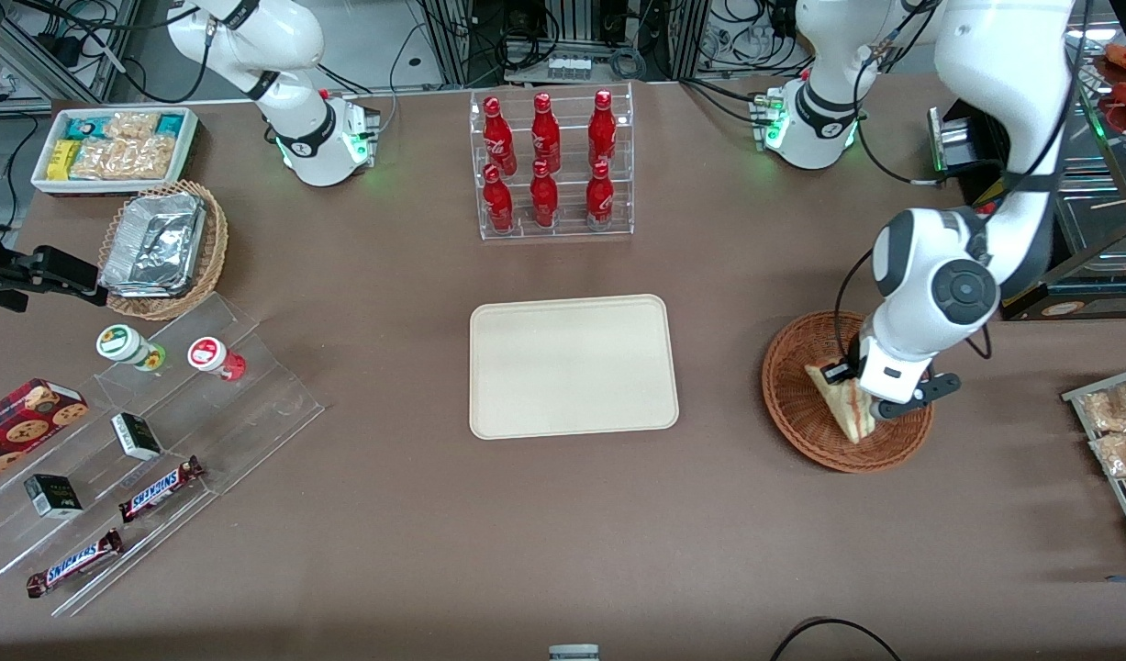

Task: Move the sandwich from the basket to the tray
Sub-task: 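Close the left gripper on the sandwich and lift it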

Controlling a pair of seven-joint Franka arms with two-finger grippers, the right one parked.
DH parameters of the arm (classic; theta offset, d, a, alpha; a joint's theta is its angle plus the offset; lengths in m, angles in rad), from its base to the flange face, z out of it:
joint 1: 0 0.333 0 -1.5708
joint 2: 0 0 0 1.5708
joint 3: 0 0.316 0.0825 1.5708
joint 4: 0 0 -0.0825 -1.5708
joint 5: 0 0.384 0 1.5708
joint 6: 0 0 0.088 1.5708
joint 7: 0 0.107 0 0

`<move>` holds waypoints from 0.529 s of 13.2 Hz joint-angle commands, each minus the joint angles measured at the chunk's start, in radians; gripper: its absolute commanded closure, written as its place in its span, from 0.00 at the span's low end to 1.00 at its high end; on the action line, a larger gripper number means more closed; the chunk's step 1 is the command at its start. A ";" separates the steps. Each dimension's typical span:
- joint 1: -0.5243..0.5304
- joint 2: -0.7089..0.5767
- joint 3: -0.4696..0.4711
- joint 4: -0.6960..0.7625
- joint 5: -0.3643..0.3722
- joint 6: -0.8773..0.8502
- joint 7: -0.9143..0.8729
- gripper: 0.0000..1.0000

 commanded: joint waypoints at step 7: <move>-0.258 0.042 -0.036 0.374 -0.087 -0.296 -0.023 1.00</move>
